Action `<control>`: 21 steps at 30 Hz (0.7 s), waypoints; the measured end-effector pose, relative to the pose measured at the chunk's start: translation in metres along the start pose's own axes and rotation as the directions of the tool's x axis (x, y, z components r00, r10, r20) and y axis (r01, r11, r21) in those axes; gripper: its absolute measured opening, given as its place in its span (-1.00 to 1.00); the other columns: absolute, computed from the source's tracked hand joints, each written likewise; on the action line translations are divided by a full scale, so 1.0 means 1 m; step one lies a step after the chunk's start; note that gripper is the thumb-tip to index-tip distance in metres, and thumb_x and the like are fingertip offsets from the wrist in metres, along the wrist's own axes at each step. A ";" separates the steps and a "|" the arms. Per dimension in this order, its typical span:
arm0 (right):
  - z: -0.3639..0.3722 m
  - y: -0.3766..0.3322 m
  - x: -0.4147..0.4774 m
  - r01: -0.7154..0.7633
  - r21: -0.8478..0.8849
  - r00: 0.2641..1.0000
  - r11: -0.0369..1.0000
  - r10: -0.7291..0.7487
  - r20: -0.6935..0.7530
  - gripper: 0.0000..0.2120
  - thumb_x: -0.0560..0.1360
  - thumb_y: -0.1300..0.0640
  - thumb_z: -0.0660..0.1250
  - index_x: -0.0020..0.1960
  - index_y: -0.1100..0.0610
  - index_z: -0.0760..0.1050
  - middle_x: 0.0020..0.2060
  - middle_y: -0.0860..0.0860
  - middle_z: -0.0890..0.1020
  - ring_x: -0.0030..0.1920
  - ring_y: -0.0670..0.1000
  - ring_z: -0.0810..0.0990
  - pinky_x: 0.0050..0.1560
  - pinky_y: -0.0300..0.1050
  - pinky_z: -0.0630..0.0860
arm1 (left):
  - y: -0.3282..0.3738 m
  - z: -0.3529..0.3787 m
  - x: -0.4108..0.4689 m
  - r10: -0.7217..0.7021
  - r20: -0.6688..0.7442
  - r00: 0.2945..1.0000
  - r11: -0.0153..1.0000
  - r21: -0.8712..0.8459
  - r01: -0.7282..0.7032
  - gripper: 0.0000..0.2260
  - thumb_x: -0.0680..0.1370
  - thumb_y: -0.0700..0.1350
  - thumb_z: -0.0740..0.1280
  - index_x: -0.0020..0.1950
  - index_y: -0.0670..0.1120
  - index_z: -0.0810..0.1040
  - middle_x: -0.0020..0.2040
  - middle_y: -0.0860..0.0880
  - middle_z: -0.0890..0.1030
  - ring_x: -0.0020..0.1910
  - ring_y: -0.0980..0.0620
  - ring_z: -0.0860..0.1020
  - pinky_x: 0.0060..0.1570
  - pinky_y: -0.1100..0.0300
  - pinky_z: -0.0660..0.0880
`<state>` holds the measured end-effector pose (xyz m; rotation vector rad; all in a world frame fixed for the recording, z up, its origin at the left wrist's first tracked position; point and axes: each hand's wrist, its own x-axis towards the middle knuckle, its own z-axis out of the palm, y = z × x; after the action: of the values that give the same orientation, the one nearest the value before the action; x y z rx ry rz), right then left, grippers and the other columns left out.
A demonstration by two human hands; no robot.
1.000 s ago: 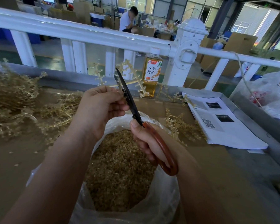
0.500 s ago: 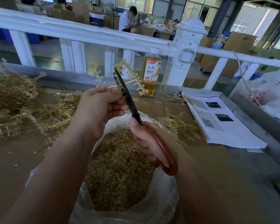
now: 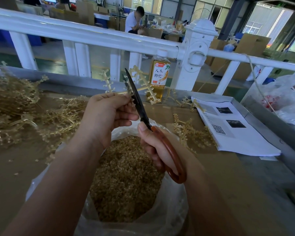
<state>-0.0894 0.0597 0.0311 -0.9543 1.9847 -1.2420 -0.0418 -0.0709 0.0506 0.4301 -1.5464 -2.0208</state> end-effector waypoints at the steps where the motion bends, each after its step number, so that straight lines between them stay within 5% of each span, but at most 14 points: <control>1: 0.000 0.002 0.000 -0.001 0.002 1.000 1.000 0.001 0.001 -0.45 0.07 -0.50 0.03 -0.33 -0.03 0.29 -0.49 -0.05 0.26 -0.64 -0.19 0.20 -0.62 -0.40 0.15 | 0.000 0.000 0.000 0.002 -0.004 1.000 1.000 0.009 -0.001 -0.79 0.54 -0.23 0.25 -0.30 -0.17 0.51 -0.53 -0.02 0.56 -0.55 0.06 0.55 -0.56 0.35 0.42; 9: 0.001 -0.001 -0.002 -0.031 0.014 1.000 0.999 0.031 -0.005 -0.48 0.13 -0.48 0.03 -0.30 -0.04 0.30 -0.50 -0.04 0.28 -0.67 -0.19 0.24 -0.62 -0.38 0.18 | -0.002 -0.003 0.001 0.039 -0.078 0.996 0.993 0.115 -0.030 -0.80 0.50 -0.17 0.33 -0.32 -0.17 0.53 -0.57 -0.01 0.52 -0.63 0.07 0.48 -0.63 0.38 0.33; 12: -0.002 -0.005 -0.002 -0.064 -0.025 0.997 0.998 0.063 -0.044 -0.60 0.40 -0.36 0.04 -0.29 -0.04 0.30 -0.53 -0.05 0.33 -0.63 -0.19 0.26 -0.54 -0.29 0.25 | -0.005 -0.007 0.002 0.234 -0.174 0.957 0.914 0.375 -0.155 -0.77 0.42 -0.05 0.45 -0.37 -0.11 0.53 -0.60 0.05 0.46 -0.64 0.14 0.36 -0.59 0.33 0.29; 16: -0.002 -0.011 -0.003 -0.113 0.017 0.993 0.993 0.113 -0.029 -0.67 0.50 -0.24 0.07 -0.26 -0.01 0.30 -0.52 -0.04 0.31 -0.59 -0.15 0.25 -0.54 -0.27 0.22 | -0.002 -0.009 0.002 0.443 -0.196 0.875 0.791 0.545 -0.279 -0.77 0.35 -0.06 0.51 -0.26 0.07 0.45 -0.30 0.11 0.51 -0.35 0.16 0.46 -0.34 0.23 0.38; 18: -0.001 -0.011 -0.003 -0.115 0.015 0.993 0.993 0.115 -0.025 -0.68 0.51 -0.22 0.07 -0.26 -0.01 0.30 -0.51 -0.03 0.30 -0.55 -0.12 0.23 -0.52 -0.26 0.21 | -0.001 -0.010 0.003 0.422 -0.150 0.894 0.791 0.543 -0.282 -0.80 0.38 -0.08 0.49 -0.19 0.10 0.47 -0.16 0.14 0.55 -0.28 0.17 0.50 -0.31 0.25 0.41; 21: -0.001 -0.012 -0.004 -0.106 0.029 0.994 0.994 0.107 -0.031 -0.69 0.51 -0.21 0.09 -0.27 -0.02 0.31 -0.55 -0.06 0.33 -0.60 -0.16 0.25 -0.56 -0.31 0.23 | 0.000 -0.012 0.003 0.292 -0.047 0.955 0.839 0.492 -0.232 -0.91 0.47 -0.12 0.40 -0.16 0.04 0.52 -0.20 0.08 0.57 -0.56 0.23 0.42 -0.52 0.37 0.36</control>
<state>-0.0850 0.0601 0.0427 -0.8087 2.0113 -1.2286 -0.0381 -0.0820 0.0474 0.4850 -1.9135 -1.3631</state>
